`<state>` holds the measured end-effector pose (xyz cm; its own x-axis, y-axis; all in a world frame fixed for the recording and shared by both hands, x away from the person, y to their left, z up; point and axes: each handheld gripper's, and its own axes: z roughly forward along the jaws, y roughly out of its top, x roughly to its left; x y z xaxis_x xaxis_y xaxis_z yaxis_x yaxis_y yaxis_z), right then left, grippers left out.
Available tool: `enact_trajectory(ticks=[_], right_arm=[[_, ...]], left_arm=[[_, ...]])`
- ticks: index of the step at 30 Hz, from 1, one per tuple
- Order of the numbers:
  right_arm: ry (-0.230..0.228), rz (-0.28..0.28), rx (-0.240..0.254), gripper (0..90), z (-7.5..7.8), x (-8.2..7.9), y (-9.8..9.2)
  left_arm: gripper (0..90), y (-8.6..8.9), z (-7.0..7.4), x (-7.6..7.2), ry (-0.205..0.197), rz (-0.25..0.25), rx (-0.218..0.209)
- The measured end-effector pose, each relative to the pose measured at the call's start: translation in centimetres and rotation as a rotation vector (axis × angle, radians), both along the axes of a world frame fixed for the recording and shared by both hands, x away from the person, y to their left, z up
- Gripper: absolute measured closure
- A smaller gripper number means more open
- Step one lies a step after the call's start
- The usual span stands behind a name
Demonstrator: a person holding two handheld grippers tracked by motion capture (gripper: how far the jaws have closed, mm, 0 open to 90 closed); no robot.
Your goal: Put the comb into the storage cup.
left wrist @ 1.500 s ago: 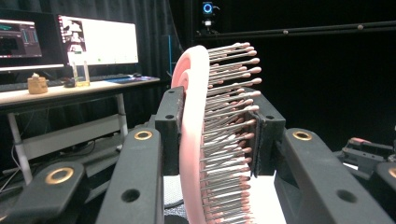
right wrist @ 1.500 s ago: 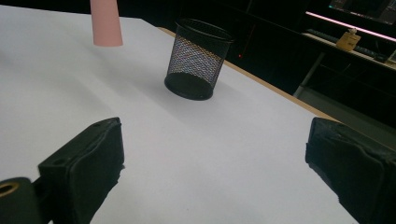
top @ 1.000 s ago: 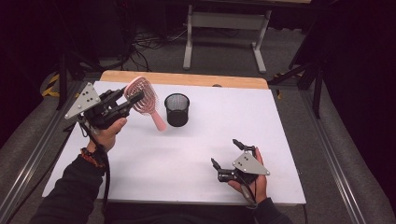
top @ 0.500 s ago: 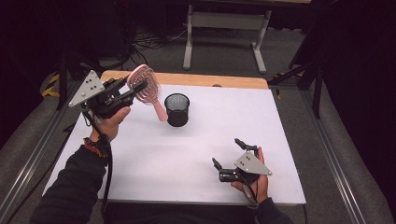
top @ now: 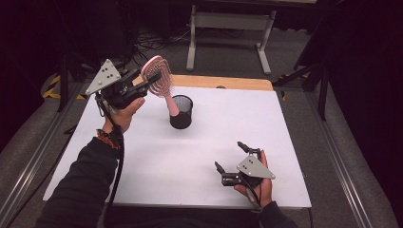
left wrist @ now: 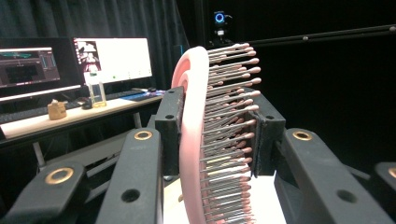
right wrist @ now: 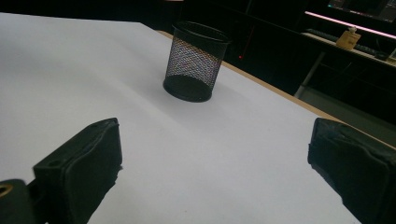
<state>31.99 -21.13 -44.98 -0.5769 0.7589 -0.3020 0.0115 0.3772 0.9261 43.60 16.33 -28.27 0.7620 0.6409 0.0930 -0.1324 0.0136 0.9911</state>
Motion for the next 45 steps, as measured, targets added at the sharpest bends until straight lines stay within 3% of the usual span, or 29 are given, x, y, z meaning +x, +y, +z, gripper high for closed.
enact_trajectory(ticks=[15,22,25,29,35,45], right_arm=[[0.001,0.013,-0.006,4.0,0.0,-0.1,0.0],[-0.001,0.020,-0.002,5.0,0.1,-0.1,-0.1],[0.002,0.031,0.003,5.4,0.1,-0.1,-0.1],[0.002,0.033,0.010,5.4,0.2,-0.2,-0.1],[0.006,0.029,0.019,5.4,0.2,0.0,-0.4],[0.006,0.029,0.022,5.4,0.2,0.0,-0.5]], left_arm=[[64.2,-2.1,-0.3,2.6,0.018,0.006,0.003],[64.3,-3.3,-0.4,3.8,0.015,0.020,0.024],[64.2,-4.0,-0.8,4.5,0.015,0.035,0.055],[64.2,-4.2,-1.0,4.7,0.018,0.036,0.057],[64.2,-4.8,-2.0,6.5,0.055,0.054,0.076],[64.2,-5.0,-3.6,8.3,0.117,0.078,0.082]])
